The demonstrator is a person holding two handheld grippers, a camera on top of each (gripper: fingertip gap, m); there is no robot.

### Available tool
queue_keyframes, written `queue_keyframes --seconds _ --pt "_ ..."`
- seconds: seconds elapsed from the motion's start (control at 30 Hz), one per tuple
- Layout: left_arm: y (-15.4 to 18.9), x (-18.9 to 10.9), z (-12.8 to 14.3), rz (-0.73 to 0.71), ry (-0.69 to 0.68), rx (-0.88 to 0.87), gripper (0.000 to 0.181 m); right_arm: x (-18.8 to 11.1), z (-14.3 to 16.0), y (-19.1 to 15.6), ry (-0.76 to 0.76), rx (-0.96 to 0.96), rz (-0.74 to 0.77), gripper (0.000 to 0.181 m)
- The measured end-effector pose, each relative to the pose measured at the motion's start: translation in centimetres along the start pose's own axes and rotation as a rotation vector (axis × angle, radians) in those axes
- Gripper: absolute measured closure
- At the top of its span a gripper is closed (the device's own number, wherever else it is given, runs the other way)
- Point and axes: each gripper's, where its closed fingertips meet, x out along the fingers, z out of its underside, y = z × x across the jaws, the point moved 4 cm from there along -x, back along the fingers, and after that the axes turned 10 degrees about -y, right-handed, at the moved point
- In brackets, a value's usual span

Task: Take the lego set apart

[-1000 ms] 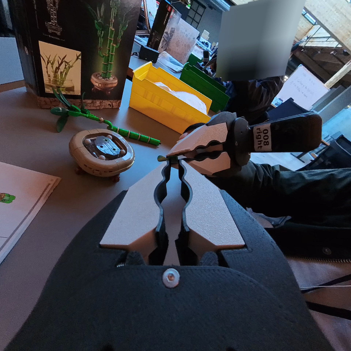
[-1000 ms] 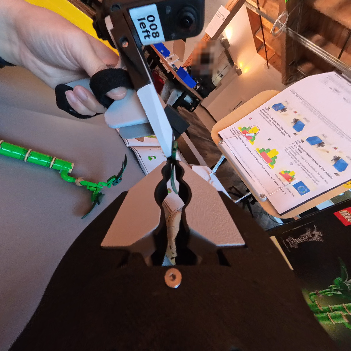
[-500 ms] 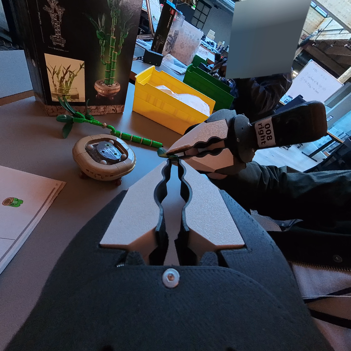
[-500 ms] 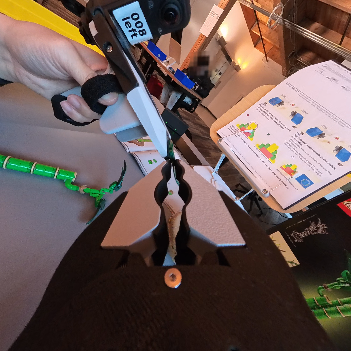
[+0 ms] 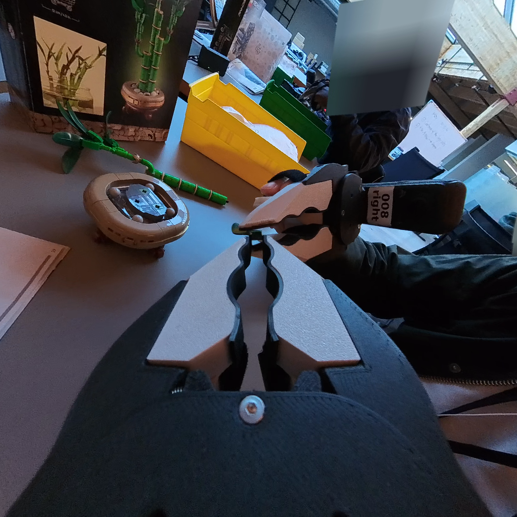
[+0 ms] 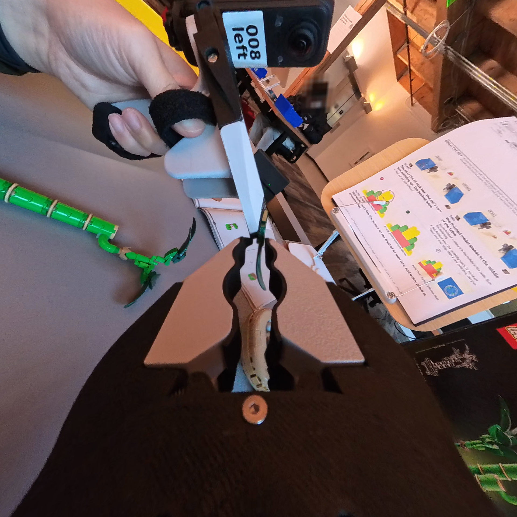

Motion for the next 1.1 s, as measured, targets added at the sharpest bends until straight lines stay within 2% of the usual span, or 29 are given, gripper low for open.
queue_keyframes --seconds 0.3,0.43,0.53,0.6,0.83,0.97,1.1 --pt "0.0 0.1 0.8 0.075 -0.07 -0.048 0.175 0.2 0.0 -0.7 -0.045 -0.142 0.048 0.178" --pt "0.1 0.0 0.7 0.098 -0.07 -0.057 0.175 0.2 0.1 -0.5 -0.036 -0.043 -0.015 0.178" --pt "0.2 -0.1 0.4 0.126 -0.043 -0.063 0.175 0.0 -0.1 -0.1 -0.033 -0.025 0.009 0.179" --pt "-0.1 -0.1 0.5 0.11 -0.04 -0.063 0.167 0.0 0.0 0.2 -0.041 -0.021 0.028 0.178" --pt "-0.3 -0.1 0.1 0.084 0.002 -0.041 0.163 0.1 0.3 0.6 -0.055 0.0 0.04 0.179" --pt "-0.5 -0.2 -0.3 0.073 0.057 -0.041 0.166 0.3 0.4 0.3 -0.068 -0.012 0.041 0.178" --pt "-0.7 0.2 0.1 0.027 0.022 -0.015 0.172 0.6 0.6 0.2 -0.087 -0.008 0.036 0.178"
